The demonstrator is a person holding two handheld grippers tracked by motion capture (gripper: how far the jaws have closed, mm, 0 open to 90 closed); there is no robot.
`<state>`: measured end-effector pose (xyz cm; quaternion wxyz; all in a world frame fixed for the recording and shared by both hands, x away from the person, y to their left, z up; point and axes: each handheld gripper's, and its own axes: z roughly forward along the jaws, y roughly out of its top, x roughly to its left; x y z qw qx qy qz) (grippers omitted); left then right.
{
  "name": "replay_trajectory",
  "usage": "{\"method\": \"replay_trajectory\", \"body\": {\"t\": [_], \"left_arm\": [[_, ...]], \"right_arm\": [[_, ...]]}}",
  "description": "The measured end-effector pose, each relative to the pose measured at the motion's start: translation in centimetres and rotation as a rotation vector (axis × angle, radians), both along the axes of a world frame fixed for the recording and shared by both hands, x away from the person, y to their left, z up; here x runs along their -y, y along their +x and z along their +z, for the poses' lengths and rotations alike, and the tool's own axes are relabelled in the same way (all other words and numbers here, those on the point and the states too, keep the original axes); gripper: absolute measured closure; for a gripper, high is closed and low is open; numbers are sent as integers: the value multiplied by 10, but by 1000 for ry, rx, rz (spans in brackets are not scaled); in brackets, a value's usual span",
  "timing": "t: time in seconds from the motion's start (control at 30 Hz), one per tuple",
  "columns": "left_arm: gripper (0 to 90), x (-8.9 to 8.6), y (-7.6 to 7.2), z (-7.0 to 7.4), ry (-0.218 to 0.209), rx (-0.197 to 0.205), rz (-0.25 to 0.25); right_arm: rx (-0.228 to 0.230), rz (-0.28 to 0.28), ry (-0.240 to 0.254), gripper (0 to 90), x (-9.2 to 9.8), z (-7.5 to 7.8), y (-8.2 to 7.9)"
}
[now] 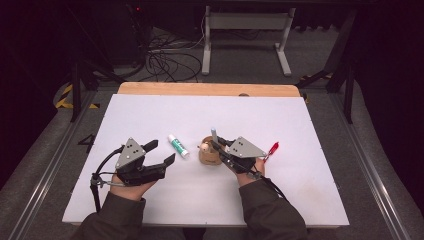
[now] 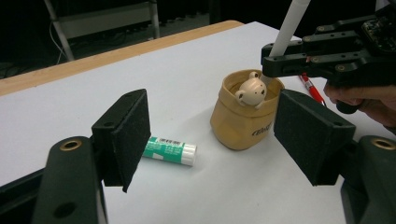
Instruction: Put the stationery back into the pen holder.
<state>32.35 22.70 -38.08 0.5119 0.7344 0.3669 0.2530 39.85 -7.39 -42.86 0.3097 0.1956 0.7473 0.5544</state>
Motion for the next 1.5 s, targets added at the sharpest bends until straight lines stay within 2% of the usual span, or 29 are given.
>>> {"method": "replay_trajectory", "body": {"t": [0.27,0.67,1.07,1.3,1.5], "left_arm": [[281,-4,0,1,-8,5,11],[281,-6,1,1,-13,-1,20],[281,-5,2,0,-11,-9,26],[281,-5,4,-2,-11,-14,28],[281,-6,4,-2,-10,-11,30]], "right_arm": [[-90,-4,6,783,0,-6,6],[-112,5,-11,777,-1,-8,6],[-110,0,-11,756,-1,-8,6],[-89,-13,7,664,1,-4,4],[-37,-28,45,570,3,8,-4]]}}
